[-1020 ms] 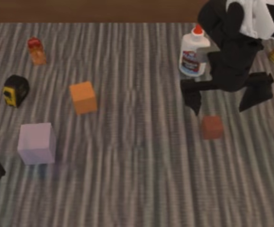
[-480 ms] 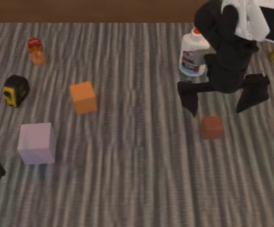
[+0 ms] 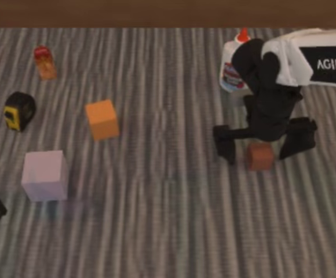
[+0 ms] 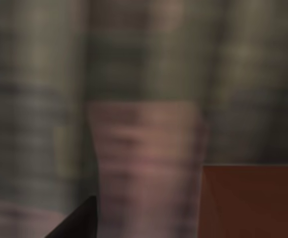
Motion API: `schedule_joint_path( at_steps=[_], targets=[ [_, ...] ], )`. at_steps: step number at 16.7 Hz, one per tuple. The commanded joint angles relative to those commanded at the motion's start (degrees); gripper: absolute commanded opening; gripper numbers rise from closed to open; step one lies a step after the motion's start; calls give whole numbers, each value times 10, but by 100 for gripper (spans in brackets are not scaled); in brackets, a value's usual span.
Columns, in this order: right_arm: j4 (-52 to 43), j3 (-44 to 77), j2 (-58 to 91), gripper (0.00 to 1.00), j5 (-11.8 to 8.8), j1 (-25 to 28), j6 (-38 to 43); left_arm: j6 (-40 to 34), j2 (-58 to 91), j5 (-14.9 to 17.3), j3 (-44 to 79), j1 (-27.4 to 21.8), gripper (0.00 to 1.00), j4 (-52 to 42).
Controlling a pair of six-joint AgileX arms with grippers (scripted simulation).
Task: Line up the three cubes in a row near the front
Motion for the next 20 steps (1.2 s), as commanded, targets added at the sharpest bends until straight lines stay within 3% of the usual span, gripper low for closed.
schedule_joint_path(
  at_steps=[4, 17, 20],
  targets=[
    [4, -3, 2, 100, 0, 0, 0, 0, 0, 0, 0, 0, 100, 0],
    [4, -3, 2, 2, 0, 0, 0, 0, 0, 0, 0, 0, 100, 0],
    [4, -3, 2, 0, 0, 0, 0, 0, 0, 0, 0, 0, 100, 0]
  ],
)
